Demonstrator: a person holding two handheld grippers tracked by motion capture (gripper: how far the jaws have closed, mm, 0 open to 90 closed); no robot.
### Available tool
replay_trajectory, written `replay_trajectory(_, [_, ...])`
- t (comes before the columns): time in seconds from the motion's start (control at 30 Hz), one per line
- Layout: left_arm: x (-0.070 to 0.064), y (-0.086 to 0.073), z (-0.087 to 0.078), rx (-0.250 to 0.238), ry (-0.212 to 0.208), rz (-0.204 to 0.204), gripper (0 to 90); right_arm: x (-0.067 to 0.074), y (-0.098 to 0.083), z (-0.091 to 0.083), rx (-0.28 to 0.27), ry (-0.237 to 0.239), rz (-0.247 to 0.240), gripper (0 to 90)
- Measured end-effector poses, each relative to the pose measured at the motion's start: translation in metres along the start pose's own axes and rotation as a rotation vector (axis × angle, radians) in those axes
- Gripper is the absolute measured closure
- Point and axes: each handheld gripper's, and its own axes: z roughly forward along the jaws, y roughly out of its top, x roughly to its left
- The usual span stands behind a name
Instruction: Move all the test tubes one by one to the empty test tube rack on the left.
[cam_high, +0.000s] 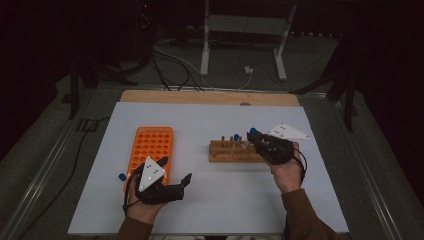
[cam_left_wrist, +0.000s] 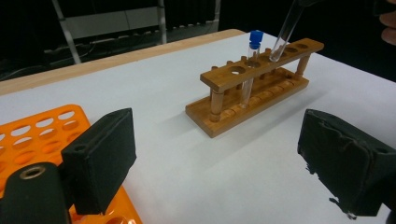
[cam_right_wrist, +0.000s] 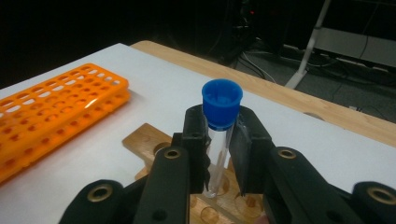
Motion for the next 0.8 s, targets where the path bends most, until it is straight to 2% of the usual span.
replay_trajectory(0.17, [-0.002,0.001,0.001,-0.001,-0.006,0.001,12.2,0.006,0.002,-0.006,-0.015,0.017,-0.005,77.1])
replay_trajectory(0.23, [-0.002,0.002,0.002,-0.001,-0.009,0.002,12.2,0.008,0.003,-0.007,-0.019,0.036,0.002,77.1])
replay_trajectory(0.4, [-0.005,0.005,0.004,-0.001,-0.016,0.004,12.8,0.022,0.005,-0.01,-0.016,0.079,-0.022,77.1])
replay_trajectory(0.63, [-0.013,0.012,0.01,-0.012,-0.04,0.023,18.1,0.047,0.005,0.001,0.001,0.182,-0.035,77.0])
replay_trajectory(0.8, [-0.02,0.014,0.018,-0.006,-0.08,0.046,28.9,0.069,0.008,0.009,0.008,0.245,-0.051,77.0])
